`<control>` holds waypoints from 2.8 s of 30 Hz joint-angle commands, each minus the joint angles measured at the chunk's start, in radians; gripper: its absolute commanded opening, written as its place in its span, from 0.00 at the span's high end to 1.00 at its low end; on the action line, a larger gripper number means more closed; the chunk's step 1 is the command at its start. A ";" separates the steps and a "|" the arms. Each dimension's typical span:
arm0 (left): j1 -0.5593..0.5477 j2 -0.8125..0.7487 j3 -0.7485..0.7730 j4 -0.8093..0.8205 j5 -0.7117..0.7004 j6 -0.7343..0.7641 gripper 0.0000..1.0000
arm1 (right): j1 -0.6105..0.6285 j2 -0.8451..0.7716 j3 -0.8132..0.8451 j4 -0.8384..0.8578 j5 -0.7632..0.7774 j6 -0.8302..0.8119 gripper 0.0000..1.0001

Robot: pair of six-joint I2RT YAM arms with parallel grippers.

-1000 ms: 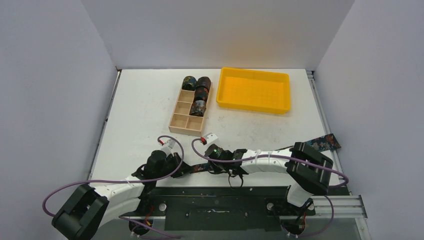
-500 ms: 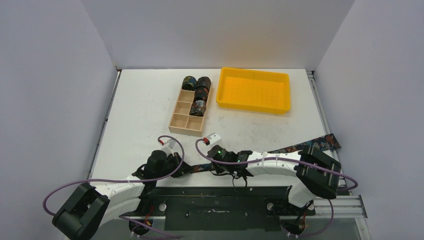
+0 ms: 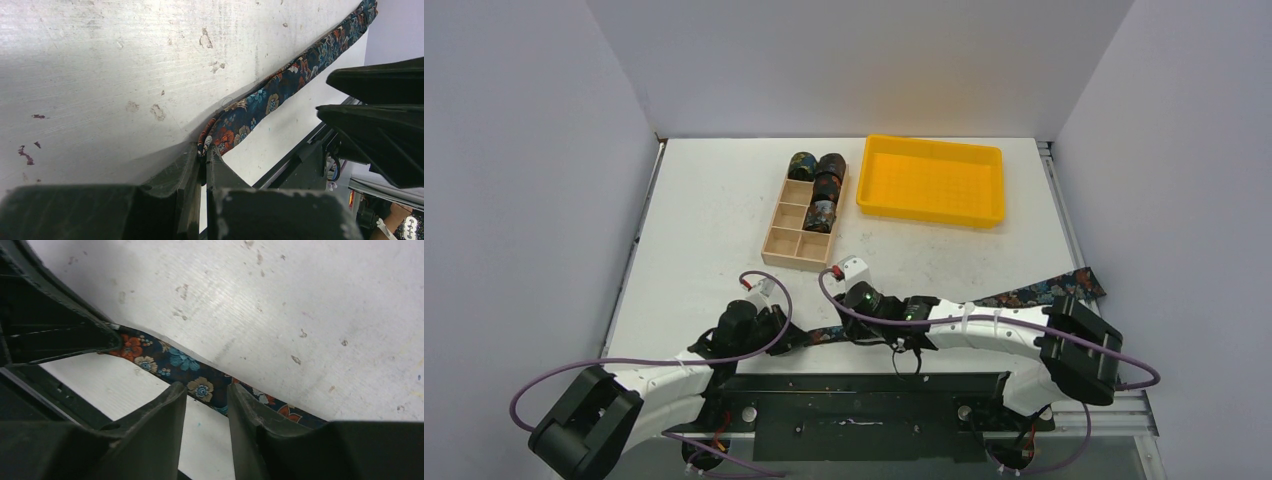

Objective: Roll the ties
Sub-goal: Roll the tie at the center of the board.

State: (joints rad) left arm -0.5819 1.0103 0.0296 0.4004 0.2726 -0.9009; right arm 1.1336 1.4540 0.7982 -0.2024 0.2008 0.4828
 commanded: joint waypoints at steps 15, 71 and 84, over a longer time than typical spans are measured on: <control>-0.003 -0.148 0.065 -0.257 -0.063 0.026 1.00 | 0.000 0.217 0.017 0.158 -0.128 0.040 0.95; -0.005 0.049 0.679 -0.996 -0.383 0.256 1.00 | -0.111 0.353 0.033 0.635 -0.369 0.243 0.69; -0.006 0.072 0.735 -1.015 -0.368 0.275 1.00 | -0.099 0.495 0.130 0.652 -0.432 0.246 0.90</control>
State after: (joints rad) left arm -0.5835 1.0779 0.7086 -0.6209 -0.0998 -0.6437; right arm 1.0218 1.8915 0.8684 0.4294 -0.2096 0.7403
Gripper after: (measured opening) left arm 0.033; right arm 0.115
